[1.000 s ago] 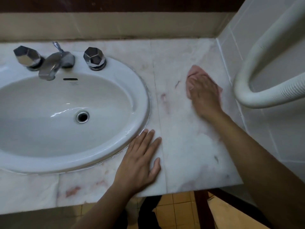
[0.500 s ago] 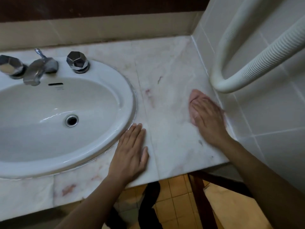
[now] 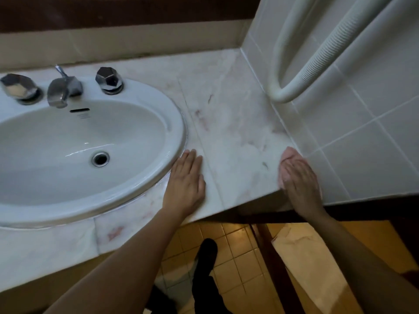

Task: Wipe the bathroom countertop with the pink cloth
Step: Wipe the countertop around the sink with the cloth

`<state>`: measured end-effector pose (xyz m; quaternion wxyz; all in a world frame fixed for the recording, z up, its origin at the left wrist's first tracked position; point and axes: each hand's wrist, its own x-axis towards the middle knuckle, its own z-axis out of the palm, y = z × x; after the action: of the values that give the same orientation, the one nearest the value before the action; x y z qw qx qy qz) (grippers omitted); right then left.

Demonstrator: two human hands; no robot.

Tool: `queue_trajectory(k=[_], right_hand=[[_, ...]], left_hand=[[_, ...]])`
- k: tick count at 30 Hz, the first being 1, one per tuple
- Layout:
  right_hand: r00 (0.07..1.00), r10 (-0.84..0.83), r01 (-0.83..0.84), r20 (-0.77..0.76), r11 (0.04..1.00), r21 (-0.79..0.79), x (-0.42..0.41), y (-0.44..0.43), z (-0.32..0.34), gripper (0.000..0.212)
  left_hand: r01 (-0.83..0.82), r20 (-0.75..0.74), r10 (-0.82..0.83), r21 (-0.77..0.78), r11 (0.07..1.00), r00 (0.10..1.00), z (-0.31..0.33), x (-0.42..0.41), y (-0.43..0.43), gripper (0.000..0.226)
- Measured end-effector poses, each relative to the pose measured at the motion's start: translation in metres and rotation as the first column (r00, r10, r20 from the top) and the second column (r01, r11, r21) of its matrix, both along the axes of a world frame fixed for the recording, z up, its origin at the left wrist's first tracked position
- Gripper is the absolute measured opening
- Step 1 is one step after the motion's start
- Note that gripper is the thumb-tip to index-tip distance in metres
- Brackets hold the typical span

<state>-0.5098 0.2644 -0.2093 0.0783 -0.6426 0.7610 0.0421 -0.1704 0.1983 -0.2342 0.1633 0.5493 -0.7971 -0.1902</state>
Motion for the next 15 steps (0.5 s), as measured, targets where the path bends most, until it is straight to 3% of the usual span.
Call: queue_trajectory(k=[3, 4, 6, 10, 15], right_hand=[[0.965, -0.24, 0.245, 0.106, 0.969, -0.043, 0.042, -0.009, 0.01, 0.055], [0.968, -0.228, 0.237, 0.106, 0.968, -0.079, 0.074, -0.007, 0.018, 0.05], [0.997, -0.04, 0.047, 0.059, 0.993, -0.113, 0.14, 0.007, 0.03, 0.044], [0.917, 0.262, -0.269, 0.302, 0.963, -0.02, 0.213, 0.034, 0.021, 0.057], [0.931, 0.238, -0.244, 0.276, 0.97, -0.015, 0.214, -0.071, 0.01, 0.06]], left_hand=[[0.034, -0.041, -0.031, 0.068, 0.997, 0.999, 0.006, 0.003, -0.001, 0.061], [0.038, -0.063, -0.033, 0.08, 0.996, 0.998, 0.011, 0.006, 0.002, 0.06], [0.023, -0.112, -0.014, 0.086, 0.996, 0.994, 0.023, 0.018, 0.02, 0.059], [-0.045, -0.14, 0.047, 0.013, 0.999, 0.989, 0.03, 0.079, 0.087, 0.055], [-0.286, -0.062, 0.282, -0.056, 0.957, 0.957, 0.024, 0.167, 0.144, 0.049]])
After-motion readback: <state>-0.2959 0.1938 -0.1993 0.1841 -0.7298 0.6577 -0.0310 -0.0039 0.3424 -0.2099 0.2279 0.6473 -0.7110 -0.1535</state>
